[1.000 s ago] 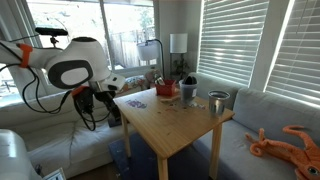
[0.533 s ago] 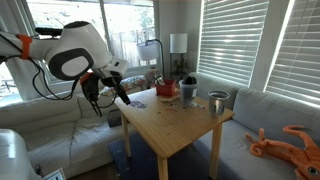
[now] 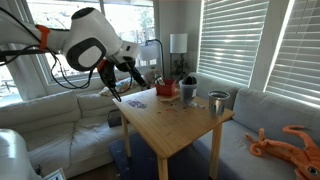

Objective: Put one wooden block in the silver cup

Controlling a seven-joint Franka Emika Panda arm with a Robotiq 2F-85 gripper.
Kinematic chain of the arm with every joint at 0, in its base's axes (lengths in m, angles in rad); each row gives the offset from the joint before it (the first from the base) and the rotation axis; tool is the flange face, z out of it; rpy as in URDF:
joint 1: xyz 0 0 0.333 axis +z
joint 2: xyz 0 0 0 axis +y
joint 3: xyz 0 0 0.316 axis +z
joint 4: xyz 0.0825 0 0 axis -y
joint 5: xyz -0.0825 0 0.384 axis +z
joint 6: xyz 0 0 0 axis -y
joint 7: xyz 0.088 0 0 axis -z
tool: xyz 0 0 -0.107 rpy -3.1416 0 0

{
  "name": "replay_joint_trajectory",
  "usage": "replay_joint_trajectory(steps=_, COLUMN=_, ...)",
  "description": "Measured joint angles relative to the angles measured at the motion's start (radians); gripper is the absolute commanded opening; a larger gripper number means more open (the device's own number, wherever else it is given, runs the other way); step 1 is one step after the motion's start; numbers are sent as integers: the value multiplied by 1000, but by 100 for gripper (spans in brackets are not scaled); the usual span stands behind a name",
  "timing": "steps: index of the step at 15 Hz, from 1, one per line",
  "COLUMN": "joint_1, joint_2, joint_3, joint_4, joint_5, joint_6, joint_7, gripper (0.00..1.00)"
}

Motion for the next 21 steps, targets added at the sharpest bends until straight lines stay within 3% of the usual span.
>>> replay_joint_trajectory(steps=6, joint_1=-5, joint_2=20, joint_3=2, joint_4=10, joint_5=0, joint_6=-2, joint_7=2, gripper=100)
replay_joint_trajectory(steps=9, joint_1=-39, joint_2=87, joint_3=26, joint_4=66, joint_5=-1, joint_6=-99, joint_7=97, gripper=100)
replay_joint_trajectory(steps=15, joint_1=-162, joint_2=419, joint_3=105, joint_4=392, joint_5=-193, joint_6=-338, joint_7=312, gripper=100)
replay_joint_trajectory(steps=18, joint_1=-154, joint_2=578, joint_3=145, joint_4=562, joint_5=-352, joint_6=-466, joint_7=456, gripper=100)
replay_joint_trajectory(steps=21, joint_1=-100, joint_2=725, joint_3=152, joint_4=726, joint_5=-367, joint_6=-535, joint_7=492, gripper=100)
